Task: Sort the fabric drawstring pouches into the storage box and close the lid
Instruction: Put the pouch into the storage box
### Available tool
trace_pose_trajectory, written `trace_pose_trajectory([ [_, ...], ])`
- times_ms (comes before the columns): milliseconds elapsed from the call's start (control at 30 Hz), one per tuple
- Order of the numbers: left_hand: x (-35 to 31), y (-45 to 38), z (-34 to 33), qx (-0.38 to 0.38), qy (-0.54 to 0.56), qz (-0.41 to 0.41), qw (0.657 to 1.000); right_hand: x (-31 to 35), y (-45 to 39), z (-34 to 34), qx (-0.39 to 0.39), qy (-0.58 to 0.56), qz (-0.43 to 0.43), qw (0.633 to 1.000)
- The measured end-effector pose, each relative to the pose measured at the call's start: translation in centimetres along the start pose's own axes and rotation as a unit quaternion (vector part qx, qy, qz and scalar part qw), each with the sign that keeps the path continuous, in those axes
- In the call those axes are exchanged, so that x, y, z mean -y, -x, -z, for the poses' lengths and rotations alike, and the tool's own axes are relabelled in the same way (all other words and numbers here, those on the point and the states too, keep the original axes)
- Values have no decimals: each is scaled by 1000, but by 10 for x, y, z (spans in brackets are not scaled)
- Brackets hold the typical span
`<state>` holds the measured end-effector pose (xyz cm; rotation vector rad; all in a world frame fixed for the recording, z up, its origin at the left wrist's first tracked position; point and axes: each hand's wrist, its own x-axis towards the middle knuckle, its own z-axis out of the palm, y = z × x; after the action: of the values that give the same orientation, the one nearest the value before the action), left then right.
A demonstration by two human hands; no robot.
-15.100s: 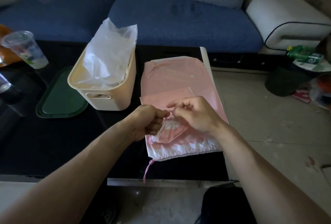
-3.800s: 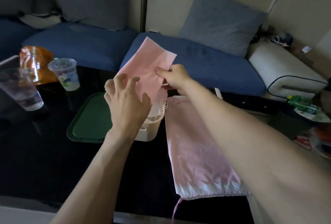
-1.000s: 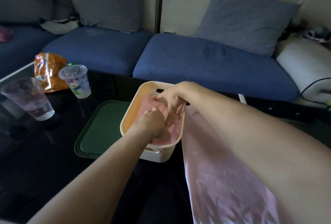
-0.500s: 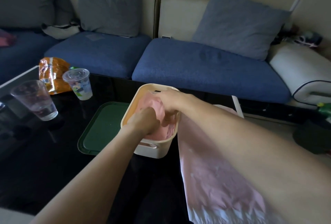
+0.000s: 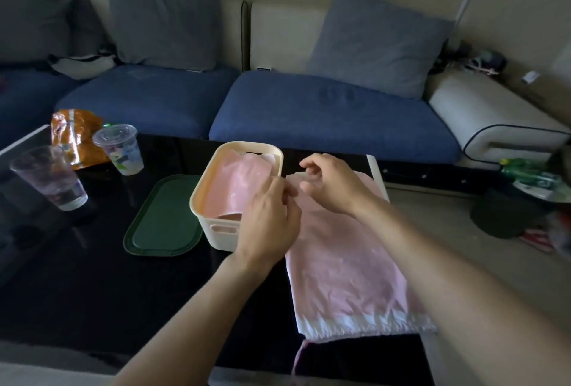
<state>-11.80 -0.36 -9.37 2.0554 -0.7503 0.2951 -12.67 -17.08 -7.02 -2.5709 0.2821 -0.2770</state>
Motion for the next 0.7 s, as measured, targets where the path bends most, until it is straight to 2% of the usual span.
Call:
trace_pose_trajectory([
  [133,6,33,-32,149,-32,-49,987,-34,40,0,-26,-14,-22,999],
  [233,13,53,-52,300,-115,-18,947,-63,64,-7,47,-7,-77,996],
  [300,13,61,-60,366,-189,-10,911,-80,79,-11,128,27,-115,985],
  [400,14,70,-66,417,-257,-10,872,-99,99,-23,229,76,-156,958],
  [567,19,75,-67,547,-286,10,787,-100,109,-30,317,96,-183,926],
  [600,17,77,-68,555,-293,7,779,-96,111,-30,331,84,-181,922],
  [700,16,81,-73,543,-299,-5,785,-90,113,-30,355,96,-166,915],
])
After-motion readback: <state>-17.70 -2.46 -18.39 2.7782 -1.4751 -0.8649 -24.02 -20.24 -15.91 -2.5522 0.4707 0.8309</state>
